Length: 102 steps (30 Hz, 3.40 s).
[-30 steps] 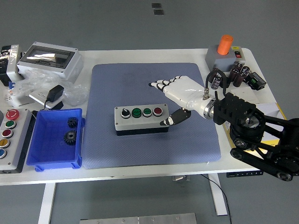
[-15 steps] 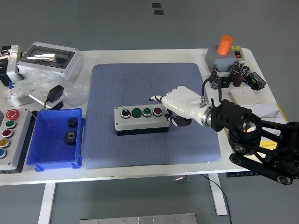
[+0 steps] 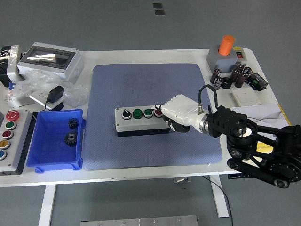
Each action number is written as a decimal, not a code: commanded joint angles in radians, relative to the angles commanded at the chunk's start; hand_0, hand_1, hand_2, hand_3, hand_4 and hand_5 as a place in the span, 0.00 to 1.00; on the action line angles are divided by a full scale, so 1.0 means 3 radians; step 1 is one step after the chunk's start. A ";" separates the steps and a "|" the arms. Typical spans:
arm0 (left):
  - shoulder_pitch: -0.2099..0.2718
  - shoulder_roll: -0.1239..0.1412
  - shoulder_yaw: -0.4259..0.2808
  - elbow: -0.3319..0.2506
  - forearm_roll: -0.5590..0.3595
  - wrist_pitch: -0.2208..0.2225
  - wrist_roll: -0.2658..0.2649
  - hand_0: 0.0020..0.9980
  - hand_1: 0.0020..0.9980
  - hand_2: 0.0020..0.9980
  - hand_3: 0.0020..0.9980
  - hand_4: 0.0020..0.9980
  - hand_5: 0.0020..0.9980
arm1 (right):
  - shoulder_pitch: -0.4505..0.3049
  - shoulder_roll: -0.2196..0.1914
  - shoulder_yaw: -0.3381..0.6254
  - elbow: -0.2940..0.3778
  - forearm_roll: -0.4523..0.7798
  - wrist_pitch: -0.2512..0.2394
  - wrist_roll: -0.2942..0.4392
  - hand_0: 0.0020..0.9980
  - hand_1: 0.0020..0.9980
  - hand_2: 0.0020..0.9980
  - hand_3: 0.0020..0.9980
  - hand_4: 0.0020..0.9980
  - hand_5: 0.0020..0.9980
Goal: Pick up the button,place it on the desk,press the button,press the button
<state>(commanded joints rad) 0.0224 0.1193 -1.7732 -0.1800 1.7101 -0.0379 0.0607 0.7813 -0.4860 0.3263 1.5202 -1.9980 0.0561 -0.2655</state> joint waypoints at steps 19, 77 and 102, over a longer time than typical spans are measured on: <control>-0.0006 -0.0003 0.0013 0.0000 -0.0014 0.0003 0.0002 0.73 0.73 0.62 0.64 0.55 0.26 | 0.0101 0.0060 -0.0199 -0.0058 -0.0167 0.0024 -0.0076 0.45 0.38 0.27 0.85 0.08 0.00; 0.0000 0.0005 0.0003 0.0000 0.0032 -0.0005 0.0017 0.73 0.74 0.62 0.63 0.55 0.24 | -0.0166 0.0416 0.0464 -0.0392 0.0583 -0.0339 0.0194 1.00 1.00 1.00 1.00 1.00 0.51; -0.0020 0.0003 0.0007 0.0000 0.0034 -0.0009 0.0014 0.73 0.74 0.62 0.63 0.55 0.23 | -0.0078 0.0660 -0.0094 -0.1082 0.0685 -0.0841 0.0199 0.72 0.80 0.81 1.00 0.93 0.22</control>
<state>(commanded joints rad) 0.0164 0.1201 -1.7712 -0.1800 1.7202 -0.0405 0.0650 0.7580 -0.2880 0.2982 1.1957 -1.7927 -0.1961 -0.2058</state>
